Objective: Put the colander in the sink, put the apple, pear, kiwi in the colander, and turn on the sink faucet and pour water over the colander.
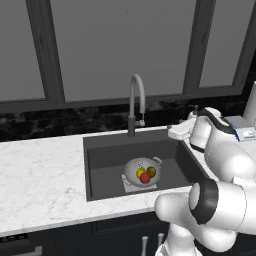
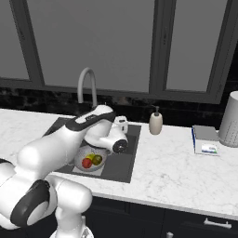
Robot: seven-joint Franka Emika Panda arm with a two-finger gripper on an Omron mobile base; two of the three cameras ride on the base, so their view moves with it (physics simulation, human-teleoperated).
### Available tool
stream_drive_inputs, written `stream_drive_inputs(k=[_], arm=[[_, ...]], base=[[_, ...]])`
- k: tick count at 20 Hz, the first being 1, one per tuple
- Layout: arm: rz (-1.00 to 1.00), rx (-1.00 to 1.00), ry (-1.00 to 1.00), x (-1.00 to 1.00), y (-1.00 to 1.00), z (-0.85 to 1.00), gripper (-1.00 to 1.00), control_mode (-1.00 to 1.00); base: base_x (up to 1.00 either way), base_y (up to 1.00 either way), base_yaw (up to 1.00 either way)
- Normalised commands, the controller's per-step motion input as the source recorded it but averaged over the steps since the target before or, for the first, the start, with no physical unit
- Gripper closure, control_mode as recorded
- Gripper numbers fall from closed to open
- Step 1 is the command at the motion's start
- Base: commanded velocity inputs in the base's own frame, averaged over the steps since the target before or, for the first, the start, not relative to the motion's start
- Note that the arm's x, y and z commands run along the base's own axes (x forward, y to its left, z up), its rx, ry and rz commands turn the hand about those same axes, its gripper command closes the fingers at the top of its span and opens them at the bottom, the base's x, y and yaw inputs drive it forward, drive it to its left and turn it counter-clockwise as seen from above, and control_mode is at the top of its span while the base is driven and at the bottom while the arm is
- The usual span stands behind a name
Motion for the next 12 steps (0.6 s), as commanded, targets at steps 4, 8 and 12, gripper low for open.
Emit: stream_drive_inputs(k=[4, 8, 12], arm=[[0.16, -0.08, -0.32, 0.14, 0.41, -0.17, -1.0, -1.0], [0.01, -0.24, -0.05, 0.3, 0.69, 0.0, -1.0, -1.0], [0.0, -0.27, 0.0, 0.47, 0.33, 0.28, -1.0, -1.0]], base=[[0.0, 0.0, 0.0], [0.0, 0.0, 0.0], [0.0, 0.0, 0.0]])
